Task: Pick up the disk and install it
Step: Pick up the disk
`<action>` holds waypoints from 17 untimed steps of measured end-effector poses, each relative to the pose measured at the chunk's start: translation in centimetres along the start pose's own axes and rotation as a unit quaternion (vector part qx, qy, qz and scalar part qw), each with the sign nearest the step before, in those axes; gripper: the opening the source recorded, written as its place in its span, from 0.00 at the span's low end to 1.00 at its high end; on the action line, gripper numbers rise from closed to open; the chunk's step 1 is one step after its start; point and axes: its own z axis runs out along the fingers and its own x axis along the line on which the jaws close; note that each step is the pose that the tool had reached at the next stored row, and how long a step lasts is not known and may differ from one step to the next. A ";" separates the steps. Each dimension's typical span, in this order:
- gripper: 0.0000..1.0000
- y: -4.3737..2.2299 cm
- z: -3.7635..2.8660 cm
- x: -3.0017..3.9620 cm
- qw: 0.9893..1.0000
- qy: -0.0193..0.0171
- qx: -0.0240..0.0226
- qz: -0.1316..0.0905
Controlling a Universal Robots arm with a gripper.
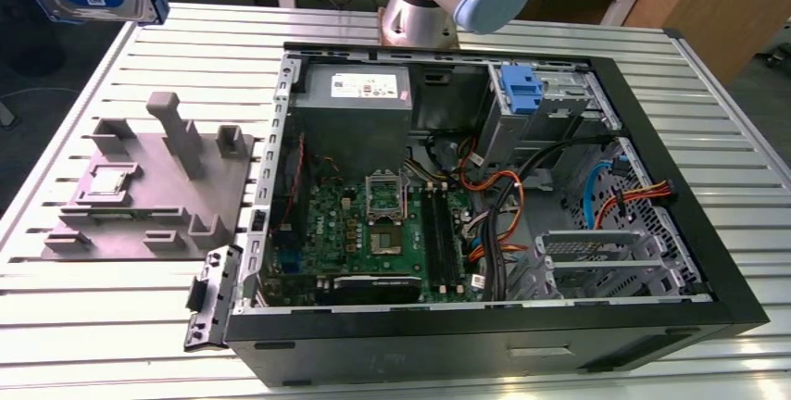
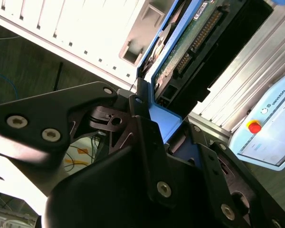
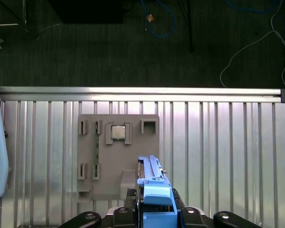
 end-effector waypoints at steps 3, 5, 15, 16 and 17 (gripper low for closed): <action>0.37 -0.10 -0.01 0.00 1.000 0.000 0.000 0.000; 0.37 -0.20 -0.01 0.00 1.000 0.000 0.000 0.000; 0.37 -0.65 -0.02 -0.01 1.000 0.000 0.000 0.000; 0.37 -0.69 -0.02 -0.01 1.000 0.000 0.000 0.000; 0.37 -0.72 -0.02 -0.01 1.000 0.000 0.000 0.000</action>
